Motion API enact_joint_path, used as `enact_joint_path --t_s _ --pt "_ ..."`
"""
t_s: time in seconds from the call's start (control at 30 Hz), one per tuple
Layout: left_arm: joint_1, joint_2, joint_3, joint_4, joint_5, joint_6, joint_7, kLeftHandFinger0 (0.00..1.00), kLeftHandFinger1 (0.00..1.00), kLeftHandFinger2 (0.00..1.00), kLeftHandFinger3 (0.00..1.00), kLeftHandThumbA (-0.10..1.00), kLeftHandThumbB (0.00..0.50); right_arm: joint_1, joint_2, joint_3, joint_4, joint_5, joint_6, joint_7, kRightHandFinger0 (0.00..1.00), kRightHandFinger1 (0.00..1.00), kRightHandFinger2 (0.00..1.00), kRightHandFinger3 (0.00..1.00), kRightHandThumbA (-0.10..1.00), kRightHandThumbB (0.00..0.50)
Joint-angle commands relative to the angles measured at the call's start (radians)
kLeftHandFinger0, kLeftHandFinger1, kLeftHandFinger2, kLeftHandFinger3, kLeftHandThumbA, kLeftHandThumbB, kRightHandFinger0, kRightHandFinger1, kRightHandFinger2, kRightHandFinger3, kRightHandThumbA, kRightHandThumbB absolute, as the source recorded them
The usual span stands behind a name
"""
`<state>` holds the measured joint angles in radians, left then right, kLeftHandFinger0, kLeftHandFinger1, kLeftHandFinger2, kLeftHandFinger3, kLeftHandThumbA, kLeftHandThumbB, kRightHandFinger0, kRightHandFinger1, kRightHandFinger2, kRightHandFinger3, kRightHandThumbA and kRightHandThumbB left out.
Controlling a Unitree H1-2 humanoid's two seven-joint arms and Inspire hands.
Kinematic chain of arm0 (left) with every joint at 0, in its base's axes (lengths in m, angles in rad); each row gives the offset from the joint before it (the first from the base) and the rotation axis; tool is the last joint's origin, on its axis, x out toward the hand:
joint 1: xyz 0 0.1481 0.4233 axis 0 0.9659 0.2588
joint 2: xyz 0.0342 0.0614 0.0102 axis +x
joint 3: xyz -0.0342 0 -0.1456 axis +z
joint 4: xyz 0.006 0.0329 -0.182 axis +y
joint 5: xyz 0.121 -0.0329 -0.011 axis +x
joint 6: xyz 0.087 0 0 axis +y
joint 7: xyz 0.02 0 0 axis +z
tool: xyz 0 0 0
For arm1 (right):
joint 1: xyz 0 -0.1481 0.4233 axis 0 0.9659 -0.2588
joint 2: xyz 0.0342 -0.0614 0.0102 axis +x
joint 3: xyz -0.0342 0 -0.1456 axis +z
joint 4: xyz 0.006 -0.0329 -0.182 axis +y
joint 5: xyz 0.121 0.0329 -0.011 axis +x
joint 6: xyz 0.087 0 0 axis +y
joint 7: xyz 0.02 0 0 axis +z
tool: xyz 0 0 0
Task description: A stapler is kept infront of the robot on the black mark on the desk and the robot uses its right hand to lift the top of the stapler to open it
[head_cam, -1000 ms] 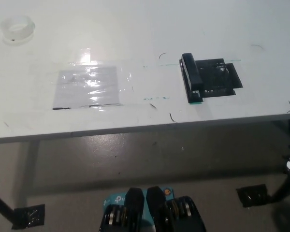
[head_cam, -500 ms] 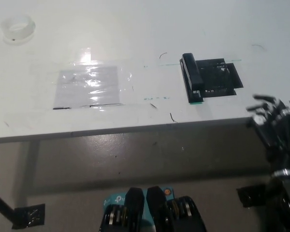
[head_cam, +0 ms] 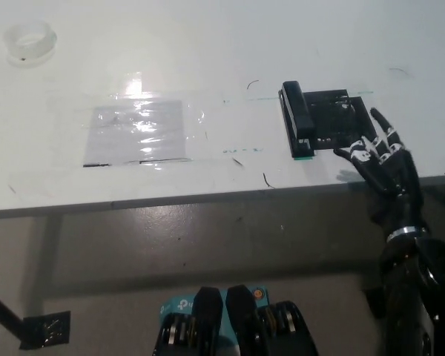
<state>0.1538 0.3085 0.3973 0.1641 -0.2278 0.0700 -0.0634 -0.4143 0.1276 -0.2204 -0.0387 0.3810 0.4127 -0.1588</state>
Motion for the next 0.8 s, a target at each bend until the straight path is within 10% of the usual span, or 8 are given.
enact_joint_path --t_s 0.0,0.37,0.77 --pt "-0.003 0.01 0.005 -0.02 -0.01 -0.014 0.001 0.41 0.49 0.63 0.77 0.95 0.081 -0.07 0.03 -0.034 0.025 0.29 0.057 -0.117 0.72 0.73 0.88 1.0 0.56 0.0" --pt "-0.013 0.01 0.008 -0.005 -0.017 -0.027 -0.002 0.39 0.48 0.61 0.73 0.95 0.139 -0.086 0.115 -0.1 0.055 0.442 0.057 -0.261 0.86 0.92 0.99 1.0 0.77 0.0" --pt "-0.017 0.019 0.007 -0.004 -0.018 -0.032 -0.01 0.4 0.5 0.66 0.78 0.99 0.111 -0.129 0.176 -0.118 0.083 0.495 0.057 -0.336 0.84 0.91 0.94 1.0 0.7 0.0"
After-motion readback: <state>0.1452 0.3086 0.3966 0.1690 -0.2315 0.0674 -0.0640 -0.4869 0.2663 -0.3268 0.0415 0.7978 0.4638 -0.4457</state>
